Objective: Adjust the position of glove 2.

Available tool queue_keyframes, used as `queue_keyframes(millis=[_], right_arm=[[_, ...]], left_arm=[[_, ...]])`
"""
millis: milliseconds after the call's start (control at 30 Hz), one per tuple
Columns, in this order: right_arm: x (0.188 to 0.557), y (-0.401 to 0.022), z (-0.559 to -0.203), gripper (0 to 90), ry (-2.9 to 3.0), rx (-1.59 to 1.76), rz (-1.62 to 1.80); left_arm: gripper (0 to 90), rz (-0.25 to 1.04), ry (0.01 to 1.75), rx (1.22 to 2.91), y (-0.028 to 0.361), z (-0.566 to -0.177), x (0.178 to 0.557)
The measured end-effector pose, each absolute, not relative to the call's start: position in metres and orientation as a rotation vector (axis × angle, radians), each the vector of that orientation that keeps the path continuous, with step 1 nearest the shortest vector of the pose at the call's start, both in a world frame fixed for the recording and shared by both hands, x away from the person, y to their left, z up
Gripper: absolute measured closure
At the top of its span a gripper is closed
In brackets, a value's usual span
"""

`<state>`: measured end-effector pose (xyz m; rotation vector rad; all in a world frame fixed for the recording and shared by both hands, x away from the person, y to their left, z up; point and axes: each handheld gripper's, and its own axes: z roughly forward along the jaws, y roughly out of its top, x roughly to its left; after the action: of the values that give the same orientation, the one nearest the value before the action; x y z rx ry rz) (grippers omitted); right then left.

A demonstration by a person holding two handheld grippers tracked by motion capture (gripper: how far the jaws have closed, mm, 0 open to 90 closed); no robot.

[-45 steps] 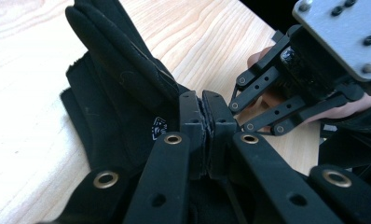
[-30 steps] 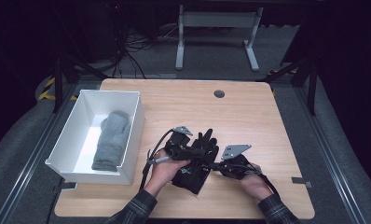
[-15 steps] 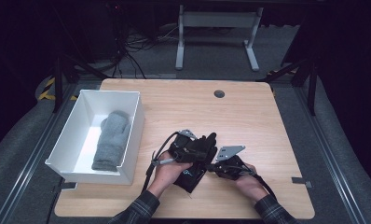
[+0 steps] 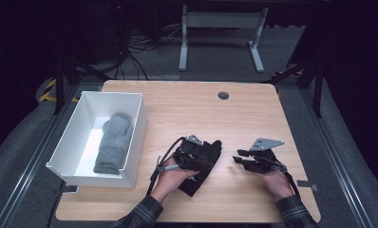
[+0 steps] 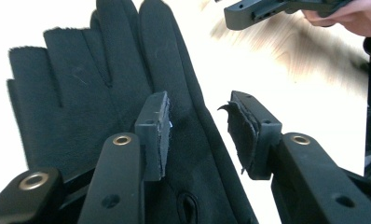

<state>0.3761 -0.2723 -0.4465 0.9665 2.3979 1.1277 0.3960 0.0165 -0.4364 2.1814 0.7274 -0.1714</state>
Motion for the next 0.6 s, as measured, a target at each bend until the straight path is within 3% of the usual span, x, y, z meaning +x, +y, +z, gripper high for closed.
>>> queue_keyframes(millis=[33,167,600], right_arm=[[0.376,-0.272,-0.446,57.1,2.398,0.966,1.128],[0.380,-0.290,-0.451,46.1,2.350,1.028,1.094],[0.384,-0.301,-0.456,38.3,2.316,1.073,1.029]], left_arm=[[63.7,-0.179,0.720,2.173,0.018,-0.434,0.395],[88.5,-0.199,0.685,2.198,0.020,-0.432,0.387],[90.0,-0.171,0.664,2.378,0.025,-0.444,0.367]])
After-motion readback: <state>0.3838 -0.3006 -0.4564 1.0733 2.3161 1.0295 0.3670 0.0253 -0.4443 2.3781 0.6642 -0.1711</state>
